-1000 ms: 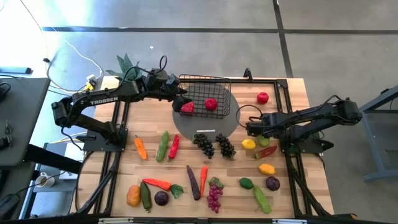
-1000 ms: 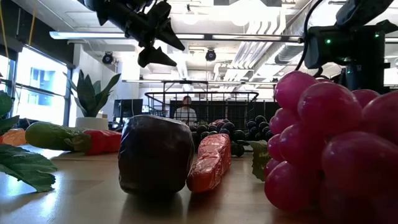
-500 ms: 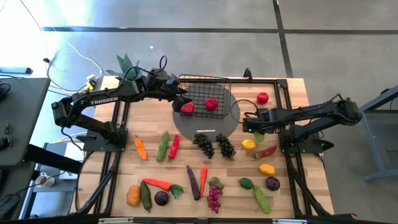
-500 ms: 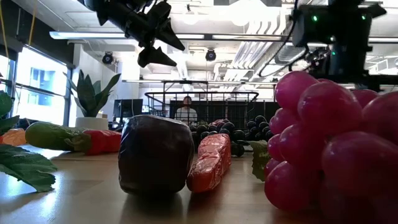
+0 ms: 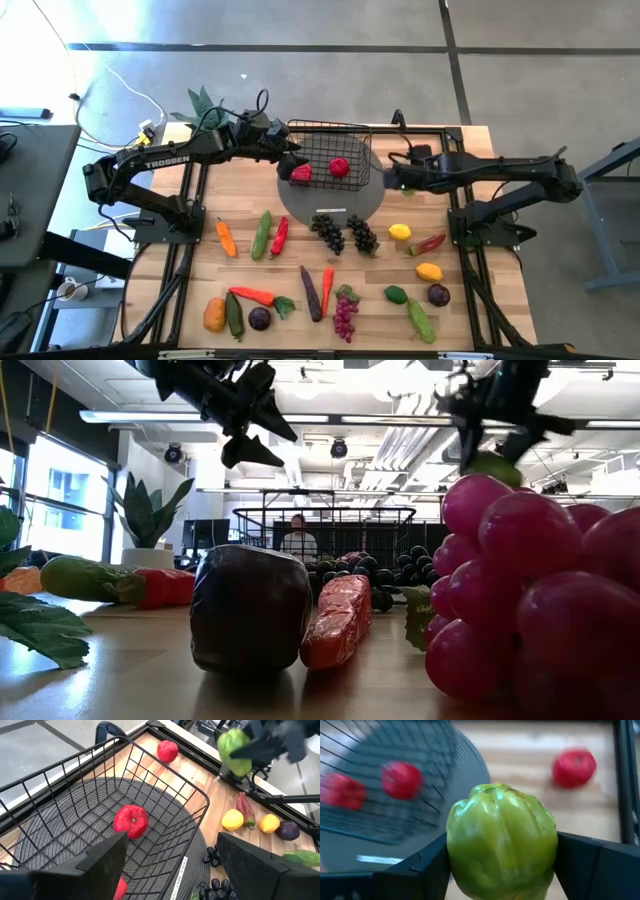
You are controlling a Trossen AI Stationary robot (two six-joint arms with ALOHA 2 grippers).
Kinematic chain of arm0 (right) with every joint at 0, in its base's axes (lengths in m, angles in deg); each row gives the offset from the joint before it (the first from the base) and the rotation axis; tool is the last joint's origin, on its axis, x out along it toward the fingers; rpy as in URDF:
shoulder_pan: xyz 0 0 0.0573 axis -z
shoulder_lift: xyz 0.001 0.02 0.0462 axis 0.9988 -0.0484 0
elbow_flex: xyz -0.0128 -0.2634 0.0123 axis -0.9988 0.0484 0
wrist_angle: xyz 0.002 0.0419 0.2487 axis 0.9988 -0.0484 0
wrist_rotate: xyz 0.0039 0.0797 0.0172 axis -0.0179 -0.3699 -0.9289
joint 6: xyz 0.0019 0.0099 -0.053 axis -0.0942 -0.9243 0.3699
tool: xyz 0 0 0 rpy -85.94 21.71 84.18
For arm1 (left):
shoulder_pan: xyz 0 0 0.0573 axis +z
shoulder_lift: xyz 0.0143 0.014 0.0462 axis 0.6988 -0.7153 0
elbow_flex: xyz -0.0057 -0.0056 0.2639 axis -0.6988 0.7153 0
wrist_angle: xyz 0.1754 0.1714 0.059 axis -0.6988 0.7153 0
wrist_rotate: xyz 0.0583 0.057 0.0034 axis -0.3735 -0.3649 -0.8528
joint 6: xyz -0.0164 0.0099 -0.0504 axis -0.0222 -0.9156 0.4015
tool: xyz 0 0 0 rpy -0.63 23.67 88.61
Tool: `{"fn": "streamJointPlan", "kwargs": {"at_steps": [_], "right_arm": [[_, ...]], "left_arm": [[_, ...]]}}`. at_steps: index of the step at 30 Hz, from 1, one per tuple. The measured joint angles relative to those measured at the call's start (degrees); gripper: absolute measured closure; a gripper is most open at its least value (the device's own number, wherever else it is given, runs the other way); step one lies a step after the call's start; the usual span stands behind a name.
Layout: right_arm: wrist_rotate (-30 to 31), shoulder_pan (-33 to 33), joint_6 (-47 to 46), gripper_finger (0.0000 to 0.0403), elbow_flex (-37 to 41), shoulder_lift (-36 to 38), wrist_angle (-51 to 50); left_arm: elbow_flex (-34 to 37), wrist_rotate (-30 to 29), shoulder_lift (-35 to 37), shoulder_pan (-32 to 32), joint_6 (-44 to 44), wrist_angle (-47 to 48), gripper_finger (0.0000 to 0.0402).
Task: Build produce basket
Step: Put the green chayote into the wire basket
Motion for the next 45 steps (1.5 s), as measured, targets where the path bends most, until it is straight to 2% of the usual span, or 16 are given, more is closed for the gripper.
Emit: {"fn": "streamJointPlan", "kwargs": {"at_steps": [5, 14, 23, 27, 33, 37, 42, 45], "right_arm": [[2.87, 2.27, 10.12, 0.0148, -4.14, 0.00, 6.81], [0.67, 5.10, 26.44, 0.0148, -4.64, -0.78, 29.71], [2.27, 5.51, 38.57, 0.0148, -4.66, -6.79, 46.42], [1.16, 6.48, 38.48, 0.0148, -4.66, -10.30, 47.10], [-5.66, 8.56, 33.86, 0.0128, -4.66, -15.44, 46.24], [-7.65, 9.56, 32.55, 0.0128, -4.66, -18.54, 46.26], [-12.22, 11.07, 32.53, 0.0127, -4.66, -20.53, 46.39], [-11.97, 11.83, 32.57, 0.0122, -4.66, -20.81, 46.64]], "left_arm": [[0.00, -3.24, 0.00, -0.08, 0.13, 0.32, 0.0103], [0.04, -12.17, 1.99, -2.21, 1.09, 6.40, 0.0103], [0.02, -20.63, 6.34, -4.45, -0.44, 10.83, 0.0103], [0.02, -21.66, 7.83, -4.50, -0.45, 12.24, 0.0103], [0.02, -22.49, 8.39, -4.48, -0.46, 12.94, 0.0103], [0.02, -22.46, 8.39, -4.48, -0.48, 13.01, 0.0103], [0.02, -22.46, 8.39, -4.48, -1.90, 13.18, 0.0103], [0.02, -22.46, 8.39, -4.48, -1.92, 13.38, 0.0103]]}}
